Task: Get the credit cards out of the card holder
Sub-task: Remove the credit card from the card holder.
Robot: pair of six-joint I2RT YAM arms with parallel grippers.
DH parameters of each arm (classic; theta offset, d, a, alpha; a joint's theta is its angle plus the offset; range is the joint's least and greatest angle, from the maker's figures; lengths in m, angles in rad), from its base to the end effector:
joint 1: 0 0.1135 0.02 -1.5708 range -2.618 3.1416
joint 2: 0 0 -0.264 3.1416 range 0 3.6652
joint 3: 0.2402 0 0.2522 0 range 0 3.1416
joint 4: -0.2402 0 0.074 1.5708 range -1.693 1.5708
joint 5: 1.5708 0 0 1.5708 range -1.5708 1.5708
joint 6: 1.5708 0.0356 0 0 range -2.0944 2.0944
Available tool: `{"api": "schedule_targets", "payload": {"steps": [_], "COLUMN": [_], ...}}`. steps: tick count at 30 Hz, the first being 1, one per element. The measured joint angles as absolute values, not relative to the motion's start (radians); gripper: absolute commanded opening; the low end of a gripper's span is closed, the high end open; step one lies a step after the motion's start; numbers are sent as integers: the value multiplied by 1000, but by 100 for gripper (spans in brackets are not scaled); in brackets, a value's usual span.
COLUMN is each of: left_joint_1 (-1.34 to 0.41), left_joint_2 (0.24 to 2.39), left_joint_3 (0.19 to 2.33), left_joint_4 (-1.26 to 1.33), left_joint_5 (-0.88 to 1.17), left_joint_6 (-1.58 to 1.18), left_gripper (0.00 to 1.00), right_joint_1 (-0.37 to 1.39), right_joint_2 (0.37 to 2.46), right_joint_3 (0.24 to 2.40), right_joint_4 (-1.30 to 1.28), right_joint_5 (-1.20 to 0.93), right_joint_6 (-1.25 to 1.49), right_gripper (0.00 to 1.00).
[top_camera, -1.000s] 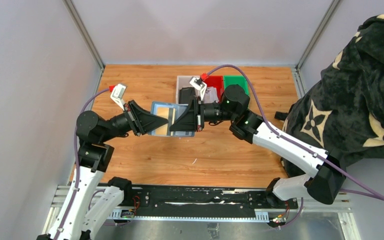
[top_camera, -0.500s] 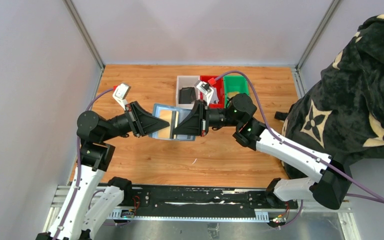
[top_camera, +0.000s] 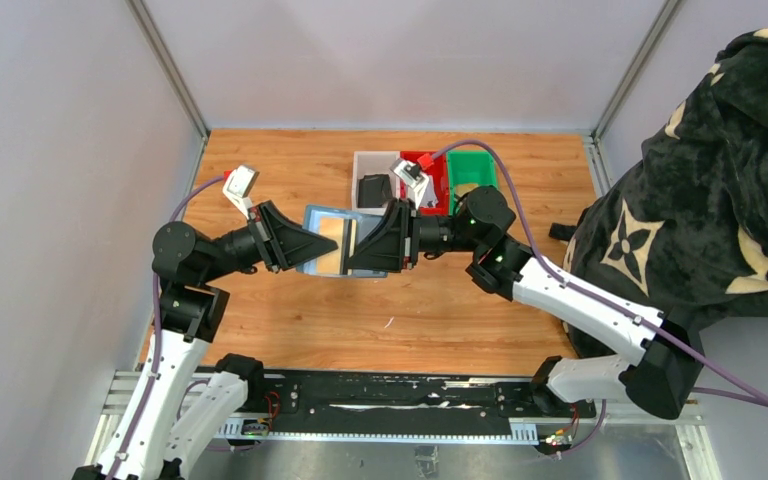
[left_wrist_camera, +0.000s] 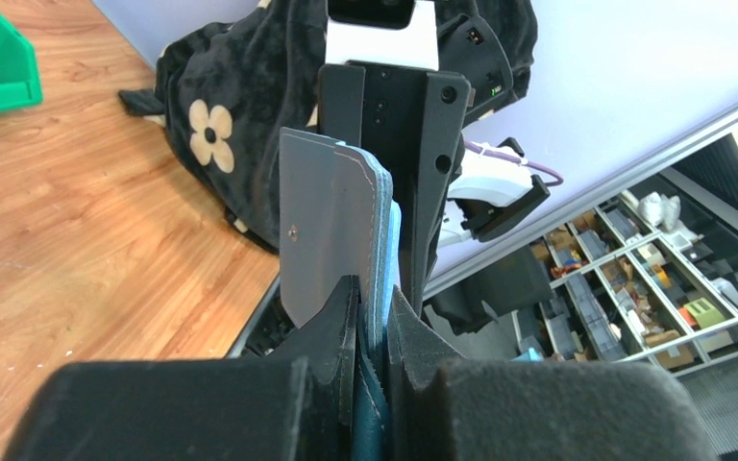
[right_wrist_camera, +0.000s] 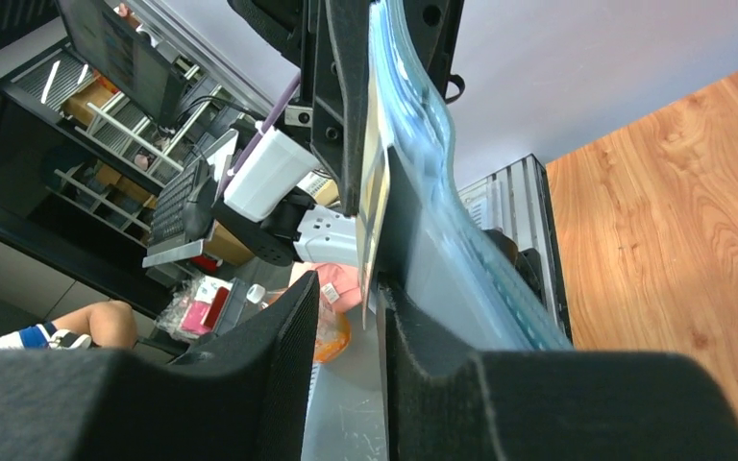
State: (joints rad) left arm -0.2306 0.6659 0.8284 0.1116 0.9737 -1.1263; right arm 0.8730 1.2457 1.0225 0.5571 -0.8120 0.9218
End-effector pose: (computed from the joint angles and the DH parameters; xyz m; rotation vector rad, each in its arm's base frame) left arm 0.1246 -0.0595 0.4009 0.2693 1.6477 -1.6977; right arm 0.1607 0.2318 0.4002 -0.8244 1.4431 1.9441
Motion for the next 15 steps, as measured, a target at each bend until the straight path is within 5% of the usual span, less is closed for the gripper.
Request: {"api": "schedule_targets", "payload": {"steps": [8, 15], "left_joint_1": [-230, -231], "left_joint_2": [664, 663], "left_joint_3": [831, 835], "left_joint_4": [121, 119], "left_joint_5": [971, 973], "left_joint_6": [-1126, -1121], "left_gripper": [0, 0], "right_joint_1": [873, 864], "right_joint_2": [1298, 1287], "right_joint_3": [1082, 1022], "right_joint_4": [578, 671], "right_joint_5": [-815, -797], "right_joint_6": [955, 1008], "right_gripper": [7, 0]}}
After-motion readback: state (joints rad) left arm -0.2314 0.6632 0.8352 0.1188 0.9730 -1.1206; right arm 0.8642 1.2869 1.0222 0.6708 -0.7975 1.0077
